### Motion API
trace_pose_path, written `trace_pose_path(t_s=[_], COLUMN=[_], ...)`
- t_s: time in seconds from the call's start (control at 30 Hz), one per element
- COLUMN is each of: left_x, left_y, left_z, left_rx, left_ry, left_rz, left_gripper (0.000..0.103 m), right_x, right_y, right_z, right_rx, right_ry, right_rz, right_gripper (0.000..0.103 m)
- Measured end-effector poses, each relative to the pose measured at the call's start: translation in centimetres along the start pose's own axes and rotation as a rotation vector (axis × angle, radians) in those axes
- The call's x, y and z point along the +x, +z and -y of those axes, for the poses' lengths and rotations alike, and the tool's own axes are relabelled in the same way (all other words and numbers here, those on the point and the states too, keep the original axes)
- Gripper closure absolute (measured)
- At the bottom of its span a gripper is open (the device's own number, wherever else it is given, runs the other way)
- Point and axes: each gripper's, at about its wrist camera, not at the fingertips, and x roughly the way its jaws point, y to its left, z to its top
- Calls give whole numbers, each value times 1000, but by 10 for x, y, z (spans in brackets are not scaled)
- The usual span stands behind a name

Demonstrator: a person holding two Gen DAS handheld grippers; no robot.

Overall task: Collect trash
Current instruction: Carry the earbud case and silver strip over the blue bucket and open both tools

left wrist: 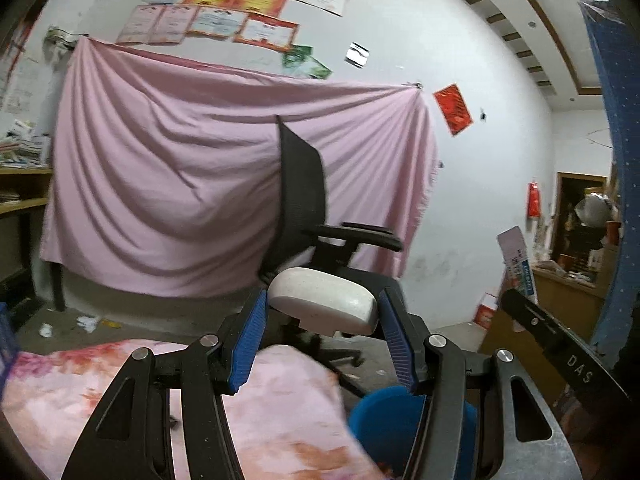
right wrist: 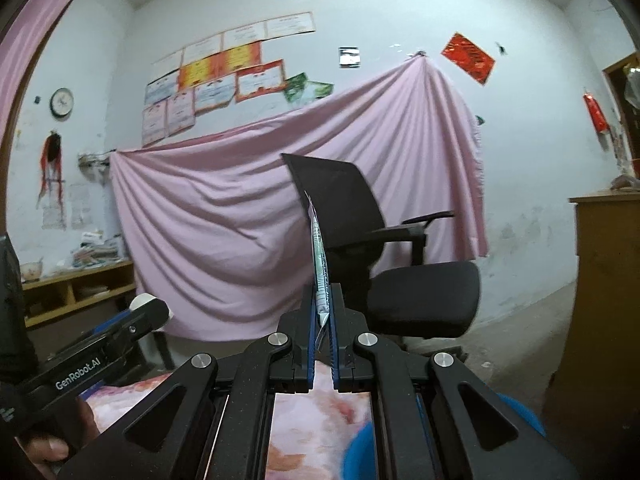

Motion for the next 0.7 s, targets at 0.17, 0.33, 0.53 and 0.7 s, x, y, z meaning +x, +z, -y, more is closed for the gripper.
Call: trace_pose_path(t_s=[0.17,0.33,0.53,0.7], left_x=[32,61,87,105], left_y=[-4,-9,-23,-42], left_z=[33,54,69,76], left_rx=[-37,-63,-62,-74], left_ry=[-75,-113,-135,-149], left_rz=[-79,-161,-291,-423], left_gripper=[52,52,52,52], right_x=[7,17,30,38], right_y=[2,-6,-26,-39], right_z=[34,65,99,113], right_rx=[72,117,195,238], right_ry=[-34,-70,-98,-112], right_rz=[-79,-188,-320,-403], right_gripper=[99,99,98,98])
